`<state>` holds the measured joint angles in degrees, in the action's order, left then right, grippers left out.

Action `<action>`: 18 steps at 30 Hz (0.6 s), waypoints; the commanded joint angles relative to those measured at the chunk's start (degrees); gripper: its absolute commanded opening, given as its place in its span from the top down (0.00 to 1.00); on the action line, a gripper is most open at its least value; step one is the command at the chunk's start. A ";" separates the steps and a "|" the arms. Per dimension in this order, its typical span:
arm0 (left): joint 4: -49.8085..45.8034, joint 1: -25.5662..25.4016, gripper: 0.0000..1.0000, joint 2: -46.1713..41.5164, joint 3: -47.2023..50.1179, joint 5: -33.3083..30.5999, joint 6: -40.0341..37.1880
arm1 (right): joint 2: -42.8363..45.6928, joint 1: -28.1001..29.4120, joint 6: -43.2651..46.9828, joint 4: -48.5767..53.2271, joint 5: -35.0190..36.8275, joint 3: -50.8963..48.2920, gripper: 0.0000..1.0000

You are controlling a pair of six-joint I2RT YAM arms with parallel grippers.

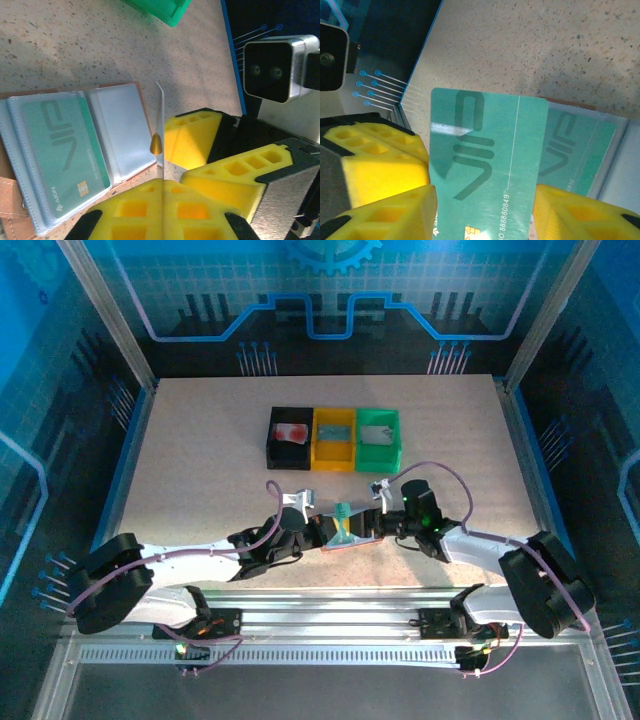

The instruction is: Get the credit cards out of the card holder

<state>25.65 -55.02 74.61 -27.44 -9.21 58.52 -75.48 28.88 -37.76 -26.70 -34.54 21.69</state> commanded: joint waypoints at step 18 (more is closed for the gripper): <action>0.66 -0.43 1.00 -2.55 1.79 -1.42 -0.13 | -0.02 1.41 0.52 -2.66 -1.90 -0.02 0.50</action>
<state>25.85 -55.05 73.30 -26.76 -9.26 58.52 -76.14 29.45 -37.71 -27.22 -35.00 21.69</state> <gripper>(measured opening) 0.040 0.501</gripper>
